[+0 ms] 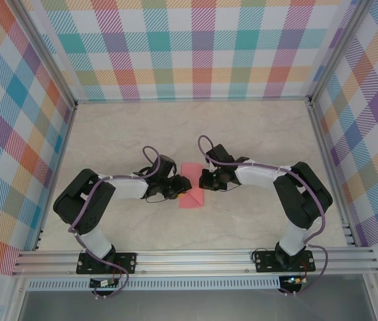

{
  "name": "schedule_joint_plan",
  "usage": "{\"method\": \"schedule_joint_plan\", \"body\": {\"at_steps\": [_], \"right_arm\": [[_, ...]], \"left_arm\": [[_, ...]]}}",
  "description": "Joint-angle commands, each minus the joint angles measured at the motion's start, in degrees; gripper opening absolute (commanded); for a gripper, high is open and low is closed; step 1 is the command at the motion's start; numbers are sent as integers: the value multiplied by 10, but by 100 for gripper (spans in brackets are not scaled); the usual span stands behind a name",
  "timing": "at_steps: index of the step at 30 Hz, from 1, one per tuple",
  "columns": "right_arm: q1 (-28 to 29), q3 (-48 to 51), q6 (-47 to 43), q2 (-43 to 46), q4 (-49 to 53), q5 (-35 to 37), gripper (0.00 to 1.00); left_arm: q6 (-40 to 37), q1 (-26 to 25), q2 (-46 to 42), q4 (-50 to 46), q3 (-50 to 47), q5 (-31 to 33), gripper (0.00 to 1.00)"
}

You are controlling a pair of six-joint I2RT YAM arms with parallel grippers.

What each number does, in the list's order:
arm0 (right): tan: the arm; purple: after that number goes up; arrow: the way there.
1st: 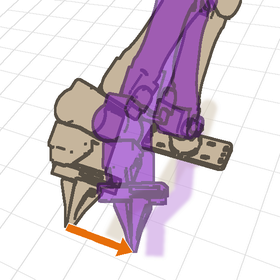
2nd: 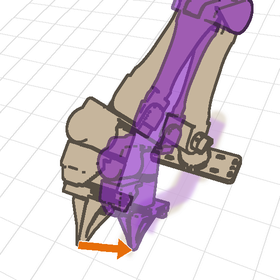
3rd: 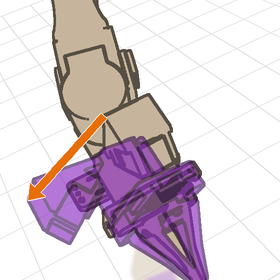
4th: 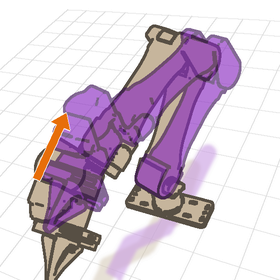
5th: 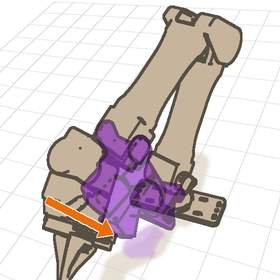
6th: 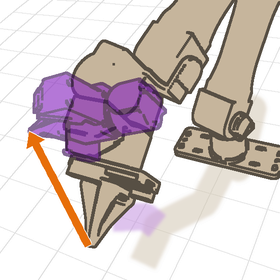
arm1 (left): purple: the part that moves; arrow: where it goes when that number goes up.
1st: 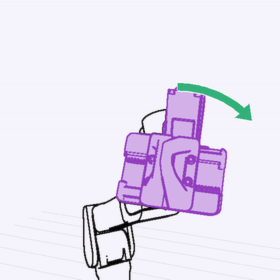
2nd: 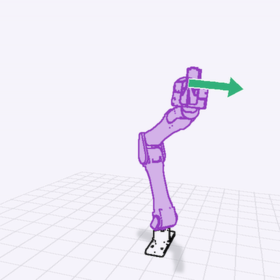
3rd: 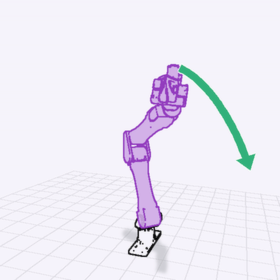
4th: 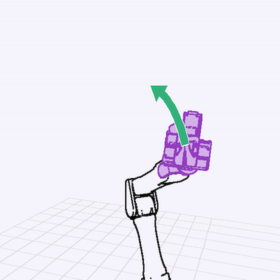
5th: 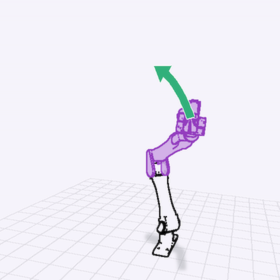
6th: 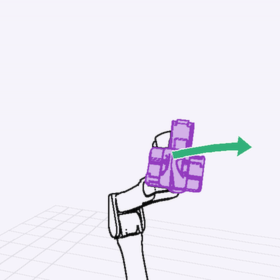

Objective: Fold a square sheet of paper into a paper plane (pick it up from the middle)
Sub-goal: Turn over the paper at the center of the table.

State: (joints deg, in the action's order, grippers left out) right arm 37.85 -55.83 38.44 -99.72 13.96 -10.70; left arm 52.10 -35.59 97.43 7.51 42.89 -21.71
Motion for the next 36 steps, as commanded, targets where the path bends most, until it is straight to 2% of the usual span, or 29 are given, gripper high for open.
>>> {"method": "schedule_joint_plan", "body": {"at_steps": [1,12,18,21,25,30,32,36], "right_arm": [[-4,11,4,-1,-7,0,11],[-8,14,8,14,5,12,16],[-8,18,10,36,23,36,24],[-8,20,8,64,40,59,39],[-8,25,2,116,72,116,65],[-10,32,-10,179,106,202,94],[-10,38,-14,201,109,226,100],[-15,48,-15,237,114,262,100]], "left_arm": [[5,-4,12,20,11,-11,30],[3,-4,10,49,10,-10,24],[-1,-4,19,50,12,-10,15],[-8,-4,15,44,15,-8,9],[-38,-4,-10,-3,28,9,4],[-118,-4,-70,-146,74,57,2],[-154,-6,-95,-209,97,89,2],[-222,-8,-143,-365,157,190,1]]}}
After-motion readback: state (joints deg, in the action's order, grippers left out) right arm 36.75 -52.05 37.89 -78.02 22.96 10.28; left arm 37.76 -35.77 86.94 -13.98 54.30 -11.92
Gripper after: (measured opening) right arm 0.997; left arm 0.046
